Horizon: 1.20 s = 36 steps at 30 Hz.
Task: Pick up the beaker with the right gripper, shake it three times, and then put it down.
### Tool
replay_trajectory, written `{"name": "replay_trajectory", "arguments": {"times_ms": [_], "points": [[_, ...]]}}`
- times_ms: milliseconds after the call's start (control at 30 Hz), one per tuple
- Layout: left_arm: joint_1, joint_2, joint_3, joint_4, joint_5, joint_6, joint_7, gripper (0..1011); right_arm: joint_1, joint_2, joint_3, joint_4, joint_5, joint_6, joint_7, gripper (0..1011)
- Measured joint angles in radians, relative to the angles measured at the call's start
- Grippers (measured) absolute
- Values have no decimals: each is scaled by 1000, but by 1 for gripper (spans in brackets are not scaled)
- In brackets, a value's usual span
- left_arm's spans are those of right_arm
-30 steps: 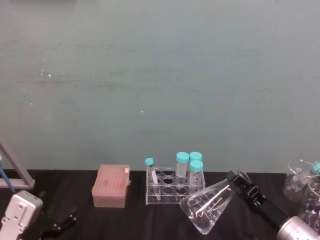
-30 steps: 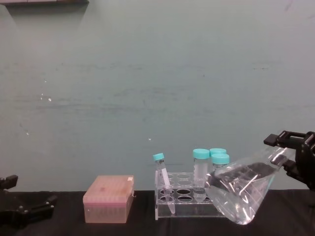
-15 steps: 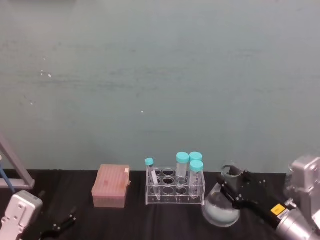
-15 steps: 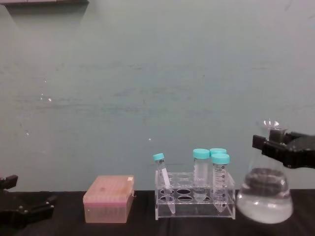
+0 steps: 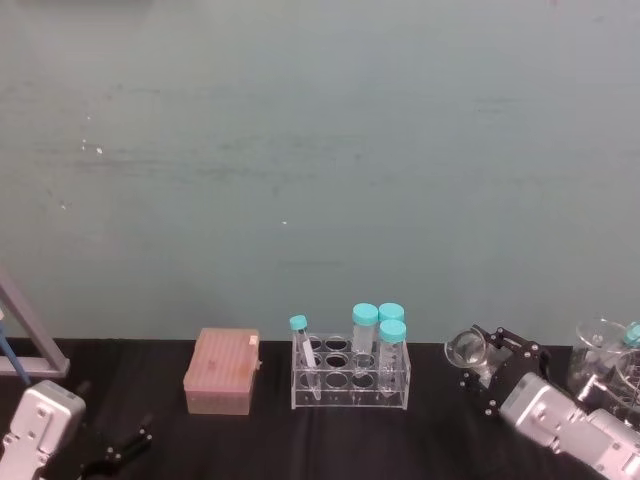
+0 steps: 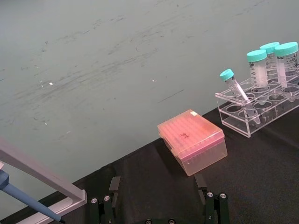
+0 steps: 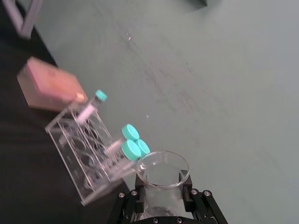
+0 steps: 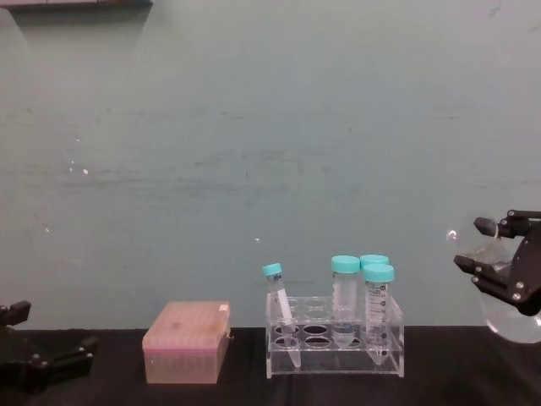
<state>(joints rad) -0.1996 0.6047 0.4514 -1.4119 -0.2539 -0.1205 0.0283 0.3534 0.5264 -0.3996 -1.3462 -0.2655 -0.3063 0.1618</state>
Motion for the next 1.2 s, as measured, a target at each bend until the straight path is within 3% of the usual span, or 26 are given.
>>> {"name": "replay_trajectory", "arguments": {"times_ms": [67, 233, 400, 467, 567, 600, 667, 700, 800, 900, 1200], "points": [[0, 0, 0, 0, 0, 0, 0, 1000, 4, 8, -10, 2, -69, -4, -30, 450], [0, 0, 0, 0, 0, 0, 0, 1000, 13, 17, -23, 6, -181, -7, -79, 450], [0, 0, 0, 0, 0, 0, 0, 1000, 15, 14, -20, 8, -205, -7, -86, 450], [0, 0, 0, 0, 0, 0, 0, 1000, 13, 5, -6, 7, -171, -7, -61, 450], [0, 0, 0, 0, 0, 0, 0, 1000, -2, -17, 28, -5, -49, 11, 21, 450], [0, 0, 0, 0, 0, 0, 0, 1000, -12, -34, 52, -15, 40, 36, 77, 450], [0, 0, 0, 0, 0, 0, 0, 1000, -26, -54, 79, -26, 131, 65, 132, 450], [0, 0, 0, 0, 0, 0, 0, 1000, -40, -74, 103, -38, 212, 93, 174, 450], [0, 0, 0, 0, 0, 0, 0, 1000, -65, -107, 142, -63, 340, 148, 229, 450], [0, 0, 0, 0, 0, 0, 0, 1000, -87, -132, 166, -90, 430, 219, 256, 450], [0, 0, 0, 0, 0, 0, 0, 1000, -107, -141, 176, -116, 515, 329, 254, 450]]}}
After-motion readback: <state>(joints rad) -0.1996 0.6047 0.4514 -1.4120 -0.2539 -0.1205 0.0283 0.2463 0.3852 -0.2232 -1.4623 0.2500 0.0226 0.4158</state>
